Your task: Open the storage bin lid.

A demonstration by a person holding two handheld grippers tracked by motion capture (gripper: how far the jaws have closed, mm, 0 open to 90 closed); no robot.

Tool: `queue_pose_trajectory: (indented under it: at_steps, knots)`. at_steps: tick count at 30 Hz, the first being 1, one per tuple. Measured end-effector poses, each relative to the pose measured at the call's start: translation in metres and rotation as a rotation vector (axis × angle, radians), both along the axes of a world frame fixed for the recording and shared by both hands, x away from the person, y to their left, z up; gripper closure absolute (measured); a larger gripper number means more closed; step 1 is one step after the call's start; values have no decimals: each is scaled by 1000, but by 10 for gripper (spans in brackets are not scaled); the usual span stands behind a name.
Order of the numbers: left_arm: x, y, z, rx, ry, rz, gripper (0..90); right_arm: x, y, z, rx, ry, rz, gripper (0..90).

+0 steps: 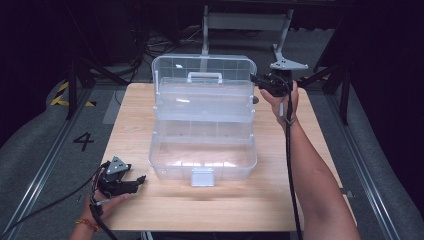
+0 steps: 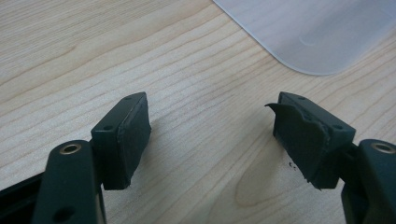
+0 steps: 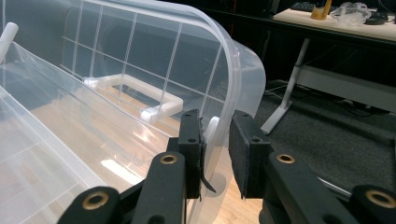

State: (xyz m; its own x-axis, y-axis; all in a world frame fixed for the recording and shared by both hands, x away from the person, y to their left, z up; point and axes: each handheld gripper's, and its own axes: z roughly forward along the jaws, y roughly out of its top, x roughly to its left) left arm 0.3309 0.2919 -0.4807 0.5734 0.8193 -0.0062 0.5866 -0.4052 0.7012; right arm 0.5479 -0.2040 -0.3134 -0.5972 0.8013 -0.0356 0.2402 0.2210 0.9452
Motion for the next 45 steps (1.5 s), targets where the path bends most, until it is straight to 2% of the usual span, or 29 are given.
queue_pose_trajectory:
  at_steps: [10, 22, 45]
  knots:
    - [0, 0, 0, 0, 0, 0, 278, 5, 0, -2, 12, 14, -4, 753]
    - [0, 0, 0, 0, 0, 0, 278, 13, 3, -4, 1, 38, -21, 743]
    - [0, 0, 0, 0, 0, 0, 278, 22, 4, -10, -6, 50, -47, 726]
